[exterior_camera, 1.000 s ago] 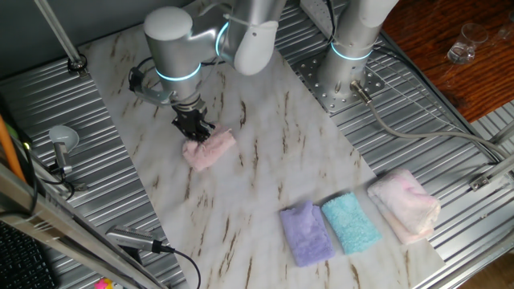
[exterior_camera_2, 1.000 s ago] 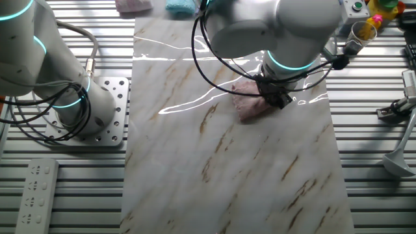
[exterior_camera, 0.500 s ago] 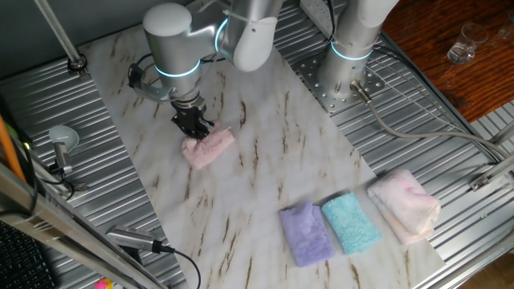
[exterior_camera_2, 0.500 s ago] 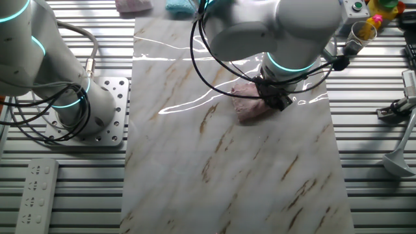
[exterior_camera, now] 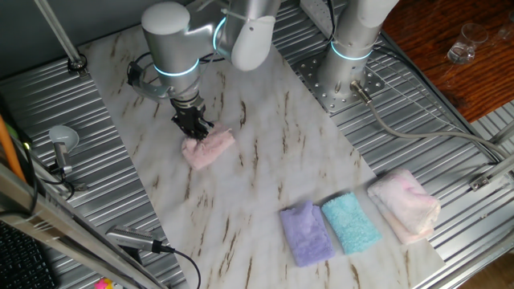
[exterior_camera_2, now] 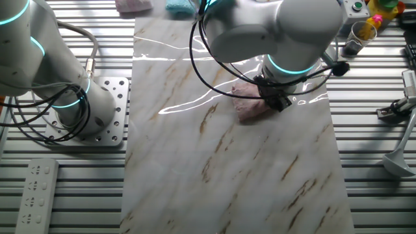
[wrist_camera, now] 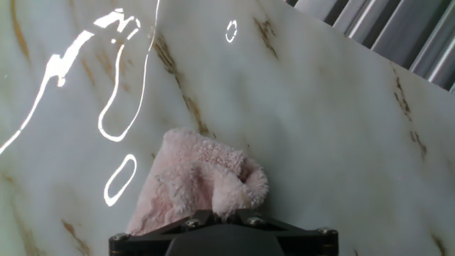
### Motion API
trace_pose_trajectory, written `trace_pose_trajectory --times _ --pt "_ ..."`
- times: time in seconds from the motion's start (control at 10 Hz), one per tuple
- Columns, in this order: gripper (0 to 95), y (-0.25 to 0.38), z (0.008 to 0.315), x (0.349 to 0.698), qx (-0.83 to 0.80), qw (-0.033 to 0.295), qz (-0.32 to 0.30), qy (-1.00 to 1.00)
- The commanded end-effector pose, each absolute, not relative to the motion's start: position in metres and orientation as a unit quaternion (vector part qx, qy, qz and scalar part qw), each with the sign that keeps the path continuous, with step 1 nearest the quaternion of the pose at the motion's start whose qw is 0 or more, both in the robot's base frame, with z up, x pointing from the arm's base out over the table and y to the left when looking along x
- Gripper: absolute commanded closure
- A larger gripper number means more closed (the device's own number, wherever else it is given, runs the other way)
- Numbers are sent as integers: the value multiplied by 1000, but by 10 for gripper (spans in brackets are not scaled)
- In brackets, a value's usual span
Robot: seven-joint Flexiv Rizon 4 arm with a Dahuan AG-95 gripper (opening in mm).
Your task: Clean the table with a cloth
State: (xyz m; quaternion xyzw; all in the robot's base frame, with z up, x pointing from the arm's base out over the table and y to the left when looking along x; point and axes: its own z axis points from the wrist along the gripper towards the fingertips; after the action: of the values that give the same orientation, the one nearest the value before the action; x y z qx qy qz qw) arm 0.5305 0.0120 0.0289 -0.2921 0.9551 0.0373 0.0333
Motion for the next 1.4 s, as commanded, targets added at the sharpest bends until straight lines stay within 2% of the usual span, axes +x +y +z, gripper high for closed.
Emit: trace_pose_trajectory --times 0.1,0.7,1.4 --pt "950 -7 28 529 -346 28 13 938" --pt "950 -46 35 531 -395 13 -15 919" --pt "950 -34 32 529 -336 20 -3 942"
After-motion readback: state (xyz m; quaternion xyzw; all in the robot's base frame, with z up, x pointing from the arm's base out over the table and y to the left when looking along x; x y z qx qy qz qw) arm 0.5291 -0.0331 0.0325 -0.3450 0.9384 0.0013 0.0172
